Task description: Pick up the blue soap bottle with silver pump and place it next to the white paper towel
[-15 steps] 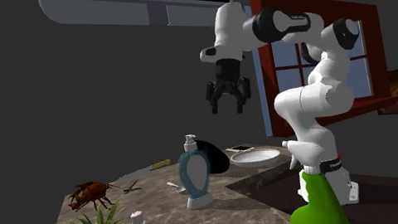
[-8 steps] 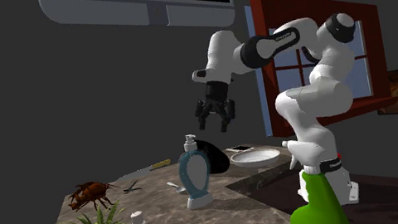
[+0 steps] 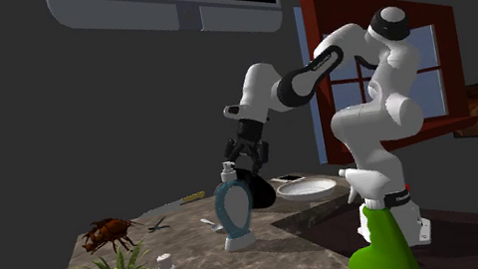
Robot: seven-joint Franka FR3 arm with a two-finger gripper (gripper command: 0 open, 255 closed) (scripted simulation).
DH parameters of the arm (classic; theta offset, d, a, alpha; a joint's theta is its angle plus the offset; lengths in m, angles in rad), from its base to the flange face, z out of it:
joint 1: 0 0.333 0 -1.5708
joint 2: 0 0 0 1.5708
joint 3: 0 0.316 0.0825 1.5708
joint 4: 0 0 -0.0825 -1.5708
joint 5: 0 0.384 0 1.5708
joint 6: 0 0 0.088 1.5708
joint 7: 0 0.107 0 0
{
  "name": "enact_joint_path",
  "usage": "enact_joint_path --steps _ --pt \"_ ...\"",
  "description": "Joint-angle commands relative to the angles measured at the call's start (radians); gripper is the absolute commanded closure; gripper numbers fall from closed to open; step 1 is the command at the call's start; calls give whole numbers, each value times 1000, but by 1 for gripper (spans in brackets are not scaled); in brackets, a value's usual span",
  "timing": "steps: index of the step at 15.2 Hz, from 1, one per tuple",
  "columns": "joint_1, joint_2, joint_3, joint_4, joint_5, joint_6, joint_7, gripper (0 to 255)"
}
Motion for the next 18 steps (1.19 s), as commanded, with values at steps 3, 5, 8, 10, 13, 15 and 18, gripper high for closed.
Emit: enact_joint_path --steps 3,5,8,10,13,15,18 --pt "23 78 -42 -8 -16 92 2 0" --pt "35 110 -57 -10 -20 128 4 0" --pt "35 110 -57 -10 -20 128 4 0" --pt "35 110 -57 -10 -19 128 4 0" --pt "35 110 -57 -10 -19 128 4 255" --pt "35 110 -57 -10 -19 128 4 255" --pt "35 110 -57 -10 -19 127 3 255"
